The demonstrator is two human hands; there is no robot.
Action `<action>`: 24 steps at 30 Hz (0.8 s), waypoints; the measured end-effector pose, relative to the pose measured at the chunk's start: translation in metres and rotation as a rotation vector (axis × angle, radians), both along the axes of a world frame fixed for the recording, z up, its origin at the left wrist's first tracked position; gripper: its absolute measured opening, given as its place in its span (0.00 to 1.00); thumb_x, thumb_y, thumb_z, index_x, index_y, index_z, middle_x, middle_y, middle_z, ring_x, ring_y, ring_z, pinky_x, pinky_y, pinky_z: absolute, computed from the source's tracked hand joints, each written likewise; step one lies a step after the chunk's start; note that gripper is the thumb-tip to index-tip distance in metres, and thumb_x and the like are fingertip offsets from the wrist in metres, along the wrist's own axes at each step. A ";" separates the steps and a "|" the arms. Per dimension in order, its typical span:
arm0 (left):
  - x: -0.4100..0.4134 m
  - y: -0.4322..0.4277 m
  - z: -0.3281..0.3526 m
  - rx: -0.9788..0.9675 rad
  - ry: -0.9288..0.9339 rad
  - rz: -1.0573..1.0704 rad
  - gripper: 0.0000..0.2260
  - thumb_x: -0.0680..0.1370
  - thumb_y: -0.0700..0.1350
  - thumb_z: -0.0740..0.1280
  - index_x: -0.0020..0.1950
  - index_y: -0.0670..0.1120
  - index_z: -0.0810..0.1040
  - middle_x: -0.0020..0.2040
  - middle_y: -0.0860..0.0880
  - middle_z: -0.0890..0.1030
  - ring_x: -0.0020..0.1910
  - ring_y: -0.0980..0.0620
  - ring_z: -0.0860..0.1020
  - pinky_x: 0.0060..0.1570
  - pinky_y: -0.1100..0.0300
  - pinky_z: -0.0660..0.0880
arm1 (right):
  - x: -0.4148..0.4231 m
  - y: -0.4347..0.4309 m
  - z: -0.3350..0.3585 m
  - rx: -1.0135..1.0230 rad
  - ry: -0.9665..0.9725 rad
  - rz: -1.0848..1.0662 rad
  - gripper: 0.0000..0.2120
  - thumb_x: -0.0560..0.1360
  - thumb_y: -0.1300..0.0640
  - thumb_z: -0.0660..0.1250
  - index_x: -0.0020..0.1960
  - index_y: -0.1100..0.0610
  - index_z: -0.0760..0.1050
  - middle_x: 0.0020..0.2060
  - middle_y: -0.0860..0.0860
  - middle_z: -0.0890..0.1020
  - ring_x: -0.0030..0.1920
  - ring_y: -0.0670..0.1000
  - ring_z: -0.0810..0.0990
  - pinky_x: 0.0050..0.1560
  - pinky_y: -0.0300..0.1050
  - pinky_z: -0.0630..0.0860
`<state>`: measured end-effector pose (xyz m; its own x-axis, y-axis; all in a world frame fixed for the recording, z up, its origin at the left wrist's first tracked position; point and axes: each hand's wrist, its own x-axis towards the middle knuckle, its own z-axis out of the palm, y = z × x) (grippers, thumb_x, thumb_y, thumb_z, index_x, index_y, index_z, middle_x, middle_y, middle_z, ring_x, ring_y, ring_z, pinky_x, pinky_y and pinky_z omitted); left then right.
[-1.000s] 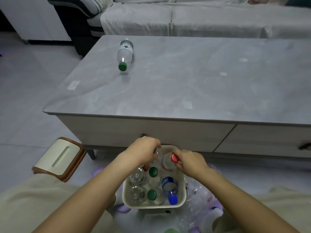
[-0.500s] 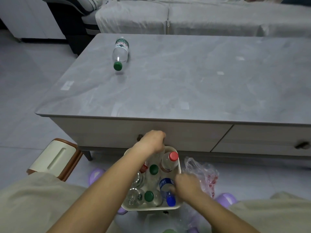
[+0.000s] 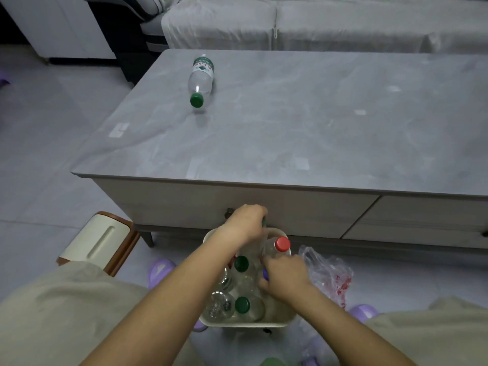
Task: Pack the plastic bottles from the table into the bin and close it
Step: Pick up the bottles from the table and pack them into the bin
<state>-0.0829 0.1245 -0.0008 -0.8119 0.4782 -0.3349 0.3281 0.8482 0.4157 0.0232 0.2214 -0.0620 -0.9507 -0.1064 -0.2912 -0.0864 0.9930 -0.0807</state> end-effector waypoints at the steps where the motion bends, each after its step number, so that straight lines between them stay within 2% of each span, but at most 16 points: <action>1: -0.001 -0.001 0.001 0.014 -0.006 0.027 0.06 0.73 0.44 0.67 0.43 0.42 0.74 0.43 0.44 0.77 0.42 0.45 0.74 0.38 0.57 0.68 | -0.003 0.004 0.008 -0.033 0.011 -0.017 0.14 0.72 0.47 0.60 0.51 0.54 0.74 0.41 0.53 0.80 0.44 0.56 0.80 0.40 0.45 0.67; 3: -0.004 -0.004 0.002 0.043 0.001 0.094 0.09 0.73 0.45 0.68 0.47 0.40 0.77 0.46 0.43 0.80 0.44 0.44 0.76 0.39 0.57 0.69 | -0.005 0.011 0.020 -0.052 0.010 -0.031 0.14 0.71 0.46 0.60 0.49 0.55 0.73 0.39 0.51 0.79 0.41 0.55 0.80 0.38 0.44 0.69; 6: -0.004 -0.007 0.003 0.059 0.032 0.188 0.09 0.72 0.46 0.69 0.41 0.41 0.74 0.41 0.43 0.78 0.46 0.41 0.79 0.38 0.58 0.68 | 0.001 0.014 0.031 -0.050 0.001 -0.028 0.14 0.70 0.46 0.60 0.50 0.54 0.73 0.39 0.52 0.79 0.38 0.55 0.78 0.37 0.43 0.70; 8: -0.005 -0.009 0.005 0.063 0.037 0.236 0.09 0.71 0.45 0.70 0.38 0.41 0.73 0.37 0.44 0.76 0.44 0.40 0.79 0.35 0.58 0.69 | 0.006 0.011 0.037 -0.050 0.027 -0.039 0.14 0.70 0.45 0.60 0.48 0.54 0.74 0.35 0.51 0.77 0.35 0.54 0.75 0.36 0.43 0.68; 12: -0.005 -0.018 0.007 0.083 0.061 0.307 0.10 0.70 0.45 0.69 0.40 0.37 0.76 0.36 0.40 0.82 0.37 0.40 0.81 0.36 0.52 0.80 | 0.013 0.010 0.044 -0.077 0.126 -0.099 0.12 0.70 0.45 0.59 0.37 0.54 0.70 0.30 0.50 0.73 0.32 0.53 0.73 0.32 0.42 0.66; 14: -0.005 -0.025 0.005 0.085 0.070 0.317 0.10 0.71 0.46 0.69 0.41 0.38 0.77 0.37 0.40 0.83 0.36 0.41 0.82 0.37 0.50 0.81 | 0.017 0.009 0.039 -0.069 0.119 -0.126 0.12 0.71 0.45 0.59 0.37 0.54 0.68 0.32 0.51 0.75 0.33 0.54 0.73 0.33 0.42 0.66; 16: -0.005 -0.030 0.004 0.092 0.066 0.315 0.11 0.72 0.46 0.69 0.42 0.38 0.77 0.37 0.40 0.83 0.36 0.42 0.82 0.38 0.50 0.81 | 0.021 0.008 0.026 -0.055 0.074 -0.117 0.12 0.72 0.45 0.58 0.39 0.54 0.68 0.38 0.54 0.80 0.37 0.55 0.76 0.35 0.43 0.66; 19: -0.003 -0.027 -0.002 0.079 0.057 0.272 0.11 0.73 0.47 0.69 0.42 0.38 0.76 0.34 0.43 0.80 0.37 0.42 0.82 0.37 0.52 0.79 | 0.031 0.010 -0.011 -0.016 -0.042 -0.022 0.10 0.73 0.49 0.62 0.46 0.55 0.76 0.45 0.54 0.83 0.45 0.57 0.81 0.40 0.45 0.66; 20: -0.001 -0.023 -0.004 0.065 0.059 0.249 0.12 0.73 0.47 0.69 0.42 0.38 0.76 0.33 0.44 0.78 0.39 0.41 0.81 0.36 0.54 0.77 | 0.037 0.010 -0.023 0.016 -0.058 0.020 0.10 0.71 0.50 0.67 0.47 0.55 0.78 0.42 0.54 0.83 0.43 0.57 0.81 0.40 0.45 0.68; 22: 0.006 -0.016 -0.015 0.040 0.060 0.206 0.10 0.75 0.47 0.67 0.44 0.40 0.75 0.37 0.44 0.78 0.44 0.40 0.79 0.37 0.56 0.71 | 0.048 0.010 -0.044 0.070 -0.136 0.037 0.18 0.53 0.49 0.79 0.40 0.53 0.81 0.29 0.53 0.81 0.29 0.53 0.80 0.32 0.43 0.72; 23: 0.009 -0.015 -0.024 0.018 0.043 0.188 0.09 0.76 0.46 0.66 0.47 0.40 0.75 0.42 0.42 0.80 0.47 0.40 0.79 0.40 0.55 0.71 | 0.051 0.011 -0.054 0.075 -0.124 0.046 0.22 0.44 0.49 0.80 0.36 0.52 0.81 0.23 0.53 0.78 0.24 0.51 0.77 0.27 0.42 0.71; 24: 0.015 -0.016 -0.037 -0.038 0.013 0.159 0.08 0.77 0.45 0.65 0.50 0.40 0.76 0.47 0.40 0.81 0.50 0.39 0.79 0.42 0.53 0.72 | 0.052 0.012 -0.063 0.060 -0.094 0.037 0.24 0.41 0.47 0.80 0.35 0.51 0.80 0.21 0.53 0.77 0.22 0.50 0.76 0.25 0.41 0.70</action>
